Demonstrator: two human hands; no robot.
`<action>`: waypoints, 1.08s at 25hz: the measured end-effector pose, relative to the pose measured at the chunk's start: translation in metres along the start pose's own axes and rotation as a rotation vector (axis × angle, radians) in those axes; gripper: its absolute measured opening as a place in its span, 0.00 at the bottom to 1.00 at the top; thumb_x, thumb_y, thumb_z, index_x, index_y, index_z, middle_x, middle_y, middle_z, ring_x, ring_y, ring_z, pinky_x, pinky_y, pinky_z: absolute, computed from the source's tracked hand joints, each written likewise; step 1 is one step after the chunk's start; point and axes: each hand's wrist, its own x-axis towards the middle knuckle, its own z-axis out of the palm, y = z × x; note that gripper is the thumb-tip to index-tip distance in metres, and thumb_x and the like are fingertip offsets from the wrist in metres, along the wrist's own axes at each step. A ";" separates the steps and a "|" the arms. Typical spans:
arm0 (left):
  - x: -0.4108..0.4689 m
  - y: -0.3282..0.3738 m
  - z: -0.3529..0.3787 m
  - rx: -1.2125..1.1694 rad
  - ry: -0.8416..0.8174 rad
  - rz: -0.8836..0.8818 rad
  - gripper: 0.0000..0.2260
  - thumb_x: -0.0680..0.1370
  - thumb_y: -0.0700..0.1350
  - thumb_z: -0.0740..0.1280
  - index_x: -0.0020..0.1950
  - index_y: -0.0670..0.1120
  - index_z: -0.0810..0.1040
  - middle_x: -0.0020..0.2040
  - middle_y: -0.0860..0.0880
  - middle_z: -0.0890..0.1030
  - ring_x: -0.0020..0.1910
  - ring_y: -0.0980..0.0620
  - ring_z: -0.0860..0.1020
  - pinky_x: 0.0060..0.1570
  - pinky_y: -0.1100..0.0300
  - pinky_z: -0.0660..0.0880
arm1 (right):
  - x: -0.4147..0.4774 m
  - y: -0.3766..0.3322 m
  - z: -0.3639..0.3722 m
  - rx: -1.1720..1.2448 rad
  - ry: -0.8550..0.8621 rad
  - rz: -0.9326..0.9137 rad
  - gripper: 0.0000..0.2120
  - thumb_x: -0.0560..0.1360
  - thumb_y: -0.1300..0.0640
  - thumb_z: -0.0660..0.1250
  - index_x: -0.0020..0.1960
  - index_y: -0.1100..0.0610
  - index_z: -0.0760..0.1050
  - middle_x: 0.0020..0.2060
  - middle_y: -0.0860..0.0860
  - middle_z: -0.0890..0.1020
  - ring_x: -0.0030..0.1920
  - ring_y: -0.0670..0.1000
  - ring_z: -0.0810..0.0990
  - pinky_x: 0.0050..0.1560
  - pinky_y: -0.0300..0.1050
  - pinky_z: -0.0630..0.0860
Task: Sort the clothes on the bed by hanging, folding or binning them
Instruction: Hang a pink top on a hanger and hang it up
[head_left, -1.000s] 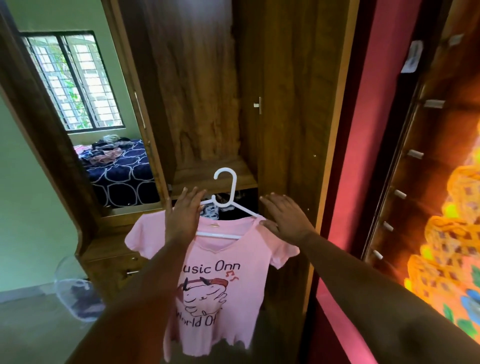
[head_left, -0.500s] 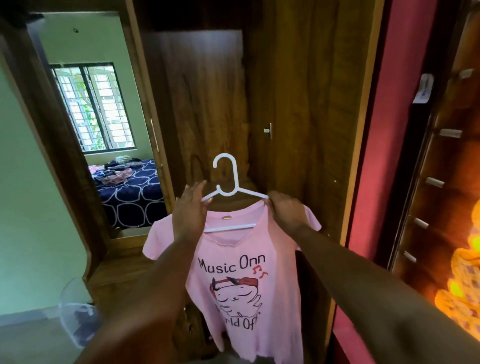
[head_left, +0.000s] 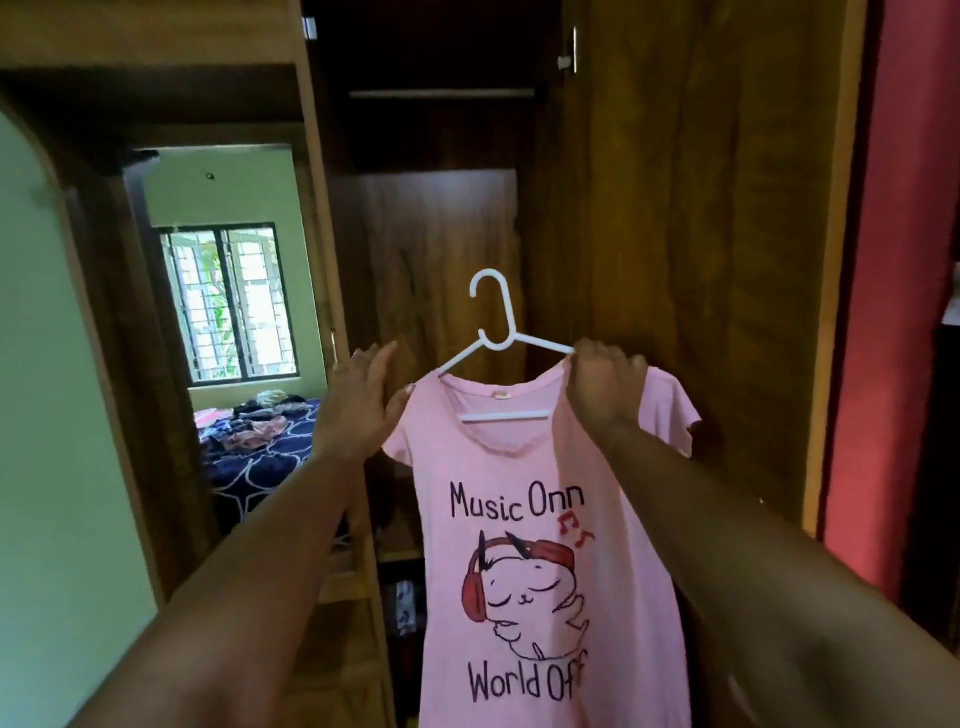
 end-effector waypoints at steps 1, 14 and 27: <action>0.017 -0.005 -0.001 0.057 0.023 0.039 0.27 0.79 0.59 0.58 0.77 0.52 0.58 0.75 0.45 0.65 0.73 0.42 0.63 0.70 0.42 0.63 | 0.015 -0.004 0.005 -0.009 0.030 0.003 0.11 0.79 0.57 0.62 0.59 0.58 0.76 0.52 0.56 0.82 0.53 0.58 0.79 0.57 0.54 0.69; 0.259 -0.059 0.000 0.375 0.340 0.051 0.29 0.73 0.47 0.67 0.75 0.51 0.65 0.76 0.47 0.63 0.76 0.42 0.56 0.72 0.43 0.54 | 0.240 -0.069 0.075 0.098 0.282 -0.045 0.11 0.77 0.54 0.64 0.56 0.57 0.78 0.49 0.54 0.83 0.50 0.55 0.78 0.55 0.51 0.69; 0.355 -0.084 0.003 0.278 0.703 -0.128 0.35 0.75 0.50 0.65 0.79 0.53 0.52 0.79 0.43 0.49 0.77 0.39 0.51 0.70 0.42 0.61 | 0.405 -0.099 0.066 -0.042 0.523 -0.052 0.09 0.75 0.57 0.66 0.53 0.58 0.78 0.46 0.55 0.82 0.49 0.56 0.77 0.54 0.51 0.68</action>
